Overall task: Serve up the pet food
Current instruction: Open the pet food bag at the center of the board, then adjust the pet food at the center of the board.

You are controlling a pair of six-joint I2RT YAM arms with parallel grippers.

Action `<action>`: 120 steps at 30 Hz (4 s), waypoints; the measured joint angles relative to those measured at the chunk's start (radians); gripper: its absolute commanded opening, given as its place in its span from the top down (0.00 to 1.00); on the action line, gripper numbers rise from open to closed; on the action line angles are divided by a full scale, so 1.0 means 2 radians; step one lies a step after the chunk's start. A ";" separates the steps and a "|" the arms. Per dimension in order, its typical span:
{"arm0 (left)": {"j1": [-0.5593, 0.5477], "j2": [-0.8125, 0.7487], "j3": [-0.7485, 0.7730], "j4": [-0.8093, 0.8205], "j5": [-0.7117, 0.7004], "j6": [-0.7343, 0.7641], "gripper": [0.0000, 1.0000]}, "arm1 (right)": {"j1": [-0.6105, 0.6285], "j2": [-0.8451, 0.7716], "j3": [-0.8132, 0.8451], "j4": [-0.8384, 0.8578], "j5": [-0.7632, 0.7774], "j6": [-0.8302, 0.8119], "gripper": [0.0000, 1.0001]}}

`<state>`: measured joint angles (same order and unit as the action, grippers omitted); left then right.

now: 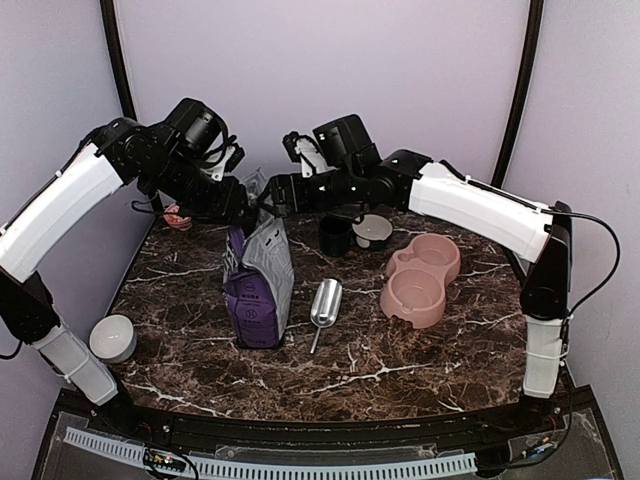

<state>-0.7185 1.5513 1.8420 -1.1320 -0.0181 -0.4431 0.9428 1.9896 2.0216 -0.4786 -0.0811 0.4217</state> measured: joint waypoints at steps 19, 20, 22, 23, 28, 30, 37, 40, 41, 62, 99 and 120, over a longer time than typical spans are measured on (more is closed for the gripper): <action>-0.010 -0.015 -0.033 0.024 -0.027 -0.012 1.00 | 0.016 0.031 0.013 0.001 -0.047 0.048 0.92; -0.010 -0.018 -0.037 0.027 -0.028 -0.012 1.00 | 0.017 0.031 0.013 0.006 -0.050 0.051 1.00; -0.010 -0.024 -0.044 0.032 -0.031 -0.012 1.00 | 0.017 0.031 0.013 0.007 -0.050 0.049 1.00; -0.010 -0.028 -0.048 0.035 -0.033 -0.012 1.00 | 0.017 0.031 0.013 0.006 -0.049 0.050 1.00; -0.010 -0.034 -0.054 0.040 -0.044 -0.012 1.00 | 0.018 0.042 0.050 -0.027 -0.043 0.044 1.00; -0.010 -0.034 -0.054 0.041 -0.049 -0.010 1.00 | 0.018 0.045 0.067 -0.049 -0.034 0.038 1.00; -0.015 -0.034 -0.043 0.026 -0.081 -0.003 1.00 | 0.019 0.048 0.097 -0.101 0.008 0.011 1.00; -0.016 -0.036 -0.037 0.005 -0.106 -0.003 1.00 | 0.020 0.047 0.097 -0.103 0.021 0.003 1.00; -0.017 -0.038 -0.037 0.001 -0.114 -0.003 1.00 | 0.020 0.046 0.095 -0.103 0.024 0.002 1.00; -0.019 -0.061 -0.047 -0.025 -0.153 0.025 0.92 | 0.018 -0.013 0.008 -0.045 0.004 0.003 0.76; -0.078 0.118 0.168 -0.039 -0.056 0.109 0.32 | -0.114 -0.160 -0.262 0.107 0.051 -0.002 0.09; -0.112 0.174 0.134 -0.056 -0.257 0.087 0.91 | -0.115 -0.160 -0.295 0.120 0.037 0.009 0.10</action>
<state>-0.9424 1.8996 2.1109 -1.2438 -0.5331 -0.2691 0.7120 1.6695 1.4319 -0.2379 -0.0063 0.4389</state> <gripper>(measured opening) 0.251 0.905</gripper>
